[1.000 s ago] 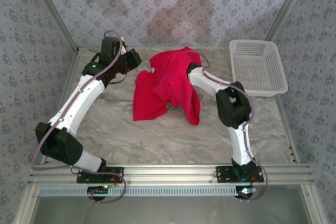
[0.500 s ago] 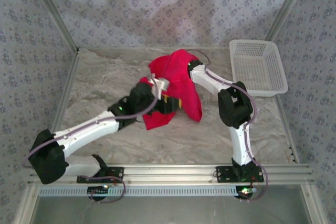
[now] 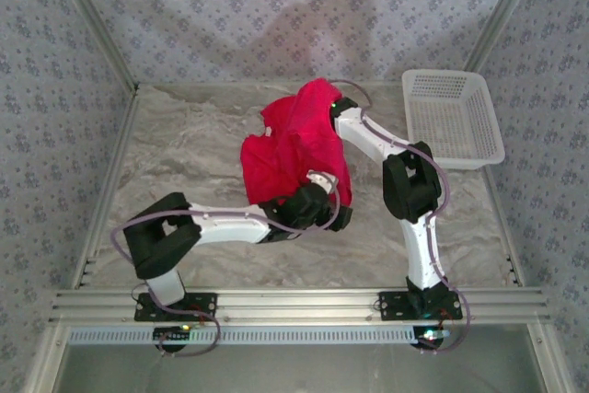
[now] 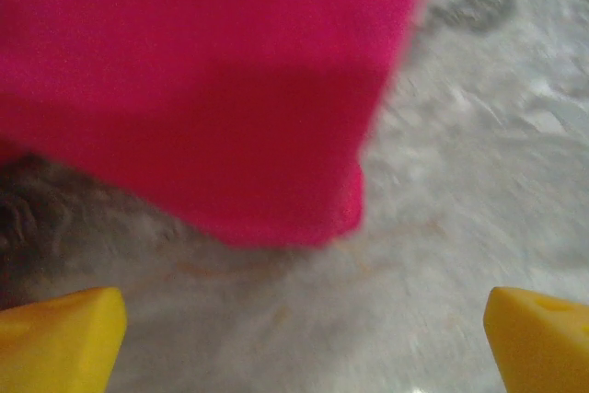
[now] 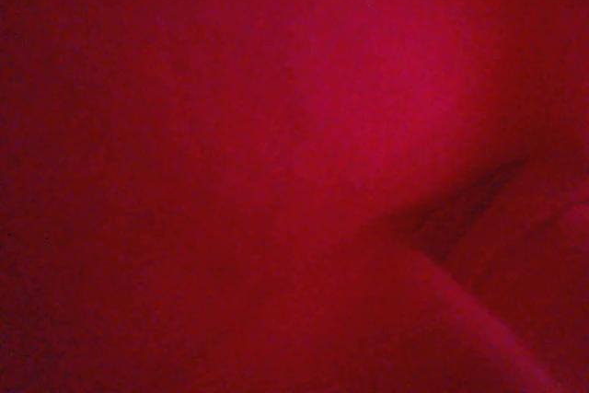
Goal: Fold the inside-out t-shirt
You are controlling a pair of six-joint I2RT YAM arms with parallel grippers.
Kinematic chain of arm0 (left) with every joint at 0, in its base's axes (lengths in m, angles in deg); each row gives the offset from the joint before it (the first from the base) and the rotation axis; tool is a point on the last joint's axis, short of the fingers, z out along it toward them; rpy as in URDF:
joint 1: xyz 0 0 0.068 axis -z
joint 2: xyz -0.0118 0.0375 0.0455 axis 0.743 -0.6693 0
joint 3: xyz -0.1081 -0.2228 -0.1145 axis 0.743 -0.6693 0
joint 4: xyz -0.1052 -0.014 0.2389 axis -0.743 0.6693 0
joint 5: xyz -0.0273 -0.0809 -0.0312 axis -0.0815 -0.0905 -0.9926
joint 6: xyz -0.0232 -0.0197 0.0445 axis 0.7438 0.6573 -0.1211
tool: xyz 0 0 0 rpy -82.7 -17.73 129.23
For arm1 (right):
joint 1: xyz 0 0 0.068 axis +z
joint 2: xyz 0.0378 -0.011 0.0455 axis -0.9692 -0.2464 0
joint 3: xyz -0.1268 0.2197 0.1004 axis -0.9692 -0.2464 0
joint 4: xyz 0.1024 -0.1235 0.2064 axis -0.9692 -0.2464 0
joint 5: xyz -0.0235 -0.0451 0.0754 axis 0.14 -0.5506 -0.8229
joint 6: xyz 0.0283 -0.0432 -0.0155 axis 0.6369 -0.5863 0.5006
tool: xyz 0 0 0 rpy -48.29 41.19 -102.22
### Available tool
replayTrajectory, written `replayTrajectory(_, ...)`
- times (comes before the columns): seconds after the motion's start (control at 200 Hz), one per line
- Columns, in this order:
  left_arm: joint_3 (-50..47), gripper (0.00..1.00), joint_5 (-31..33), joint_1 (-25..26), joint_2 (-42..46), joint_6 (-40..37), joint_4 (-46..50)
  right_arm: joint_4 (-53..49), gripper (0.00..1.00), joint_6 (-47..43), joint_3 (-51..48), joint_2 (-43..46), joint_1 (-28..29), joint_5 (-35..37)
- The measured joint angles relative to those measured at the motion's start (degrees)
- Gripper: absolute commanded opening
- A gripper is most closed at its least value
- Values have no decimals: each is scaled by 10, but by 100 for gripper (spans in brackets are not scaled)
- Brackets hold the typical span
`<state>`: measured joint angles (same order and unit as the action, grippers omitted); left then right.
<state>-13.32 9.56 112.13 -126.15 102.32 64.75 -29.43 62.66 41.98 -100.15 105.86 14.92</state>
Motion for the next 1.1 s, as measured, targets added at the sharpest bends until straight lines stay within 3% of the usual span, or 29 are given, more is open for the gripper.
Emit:
replayTrajectory(0.12,45,100,40,0,-34,17,-9,-2,0,0,0,0,0,3)
replayTrajectory(0.18,68,92,51,0,-55,23,-18,-3,0,-1,0,0,0,6)
replayTrajectory(0.22,77,77,57,0,-67,29,-26,-5,0,-2,0,0,0,9)
replayTrajectory(0.325,81,17,62,-1,-78,44,-24,-7,0,-3,-2,0,-2,8)
replayTrajectory(0.37,82,0,63,-2,-78,50,-14,-7,0,-3,-3,0,-4,8)
replayTrajectory(0.535,90,0,63,-4,-57,65,65,-8,0,-12,-12,0,-21,9)
replayTrajectory(0.68,106,0,65,-7,39,48,181,-12,0,-37,-22,-3,-36,15)
replayTrajectory(0.785,142,0,51,-39,117,24,231,-16,0,-63,-53,-3,-39,20)
replayTrajectory(0.929,169,0,-4,-181,190,11,252,-31,0,-98,-140,17,-29,28)
replayTrajectory(1.009,172,0,-33,-266,184,10,267,-46,0,-115,-186,48,-23,27)
replayTrajectory(1.099,182,0,-66,-322,146,9,289,-59,0,-131,-225,100,-19,14)
